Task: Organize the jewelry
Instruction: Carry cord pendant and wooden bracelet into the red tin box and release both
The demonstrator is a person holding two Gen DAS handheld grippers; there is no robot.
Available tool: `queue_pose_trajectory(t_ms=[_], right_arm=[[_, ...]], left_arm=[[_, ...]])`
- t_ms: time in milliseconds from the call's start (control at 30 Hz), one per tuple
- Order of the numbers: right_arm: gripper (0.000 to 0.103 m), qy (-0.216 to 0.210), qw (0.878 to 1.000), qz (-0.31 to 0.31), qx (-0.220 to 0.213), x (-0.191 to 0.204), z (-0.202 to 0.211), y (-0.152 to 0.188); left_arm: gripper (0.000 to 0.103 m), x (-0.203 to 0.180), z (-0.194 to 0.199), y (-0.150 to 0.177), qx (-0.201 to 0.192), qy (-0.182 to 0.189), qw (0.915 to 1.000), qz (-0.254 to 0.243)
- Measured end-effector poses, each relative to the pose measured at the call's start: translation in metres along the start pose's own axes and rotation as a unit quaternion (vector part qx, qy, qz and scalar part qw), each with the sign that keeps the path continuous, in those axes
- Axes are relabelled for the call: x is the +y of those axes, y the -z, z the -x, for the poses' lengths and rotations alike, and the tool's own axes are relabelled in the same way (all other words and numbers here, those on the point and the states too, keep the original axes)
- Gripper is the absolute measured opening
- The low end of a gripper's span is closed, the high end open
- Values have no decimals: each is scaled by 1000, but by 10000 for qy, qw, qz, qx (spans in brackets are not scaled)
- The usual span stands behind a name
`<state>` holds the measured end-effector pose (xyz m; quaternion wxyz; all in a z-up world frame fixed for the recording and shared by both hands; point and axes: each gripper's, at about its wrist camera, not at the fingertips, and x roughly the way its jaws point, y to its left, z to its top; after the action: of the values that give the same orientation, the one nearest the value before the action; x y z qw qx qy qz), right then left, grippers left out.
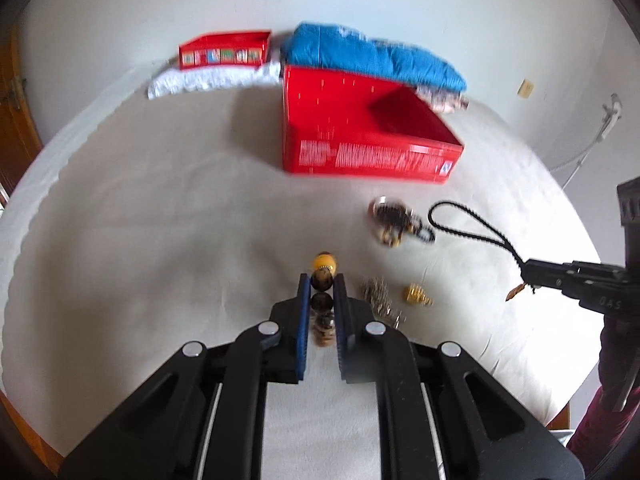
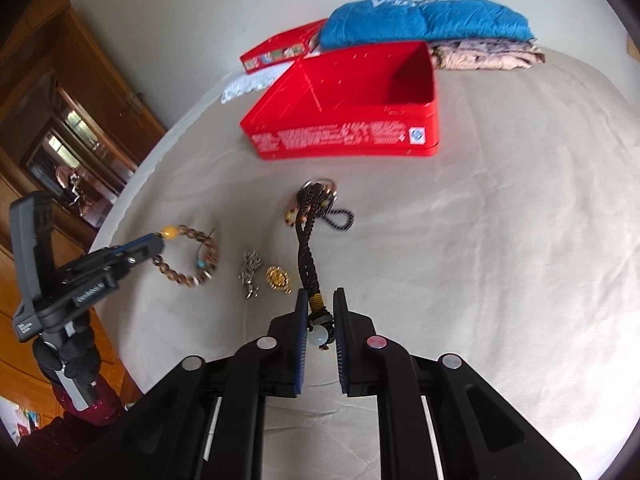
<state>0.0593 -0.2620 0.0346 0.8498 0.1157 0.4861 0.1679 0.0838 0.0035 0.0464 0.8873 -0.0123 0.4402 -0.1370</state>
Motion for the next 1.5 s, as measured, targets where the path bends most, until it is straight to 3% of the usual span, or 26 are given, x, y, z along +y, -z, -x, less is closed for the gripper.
queue_pose_trajectory(t_ms=[267,567,900,1167,1500], right_arm=[[12,102,9999,-102,51,-6,-4,1],[12,135,9996,-150,194,-9,-19,-1],[12,-62,9997,-166,-194,-8,0,-23],[12,-161,9980,-147,-594,-2,15,-59],[12,48,9953,-312,-919,-7,-2,-133]], left_arm=[[10,3,1,-18,-171,19,9998,114],[9,10,-20,-16,47,-6,9998,214],[10,2,-3,-41,-310,81,9994,104],[10,-16,4,-83,-560,214,9982,-61],[10,-37,-27,-155,-593,417,9973,-122]])
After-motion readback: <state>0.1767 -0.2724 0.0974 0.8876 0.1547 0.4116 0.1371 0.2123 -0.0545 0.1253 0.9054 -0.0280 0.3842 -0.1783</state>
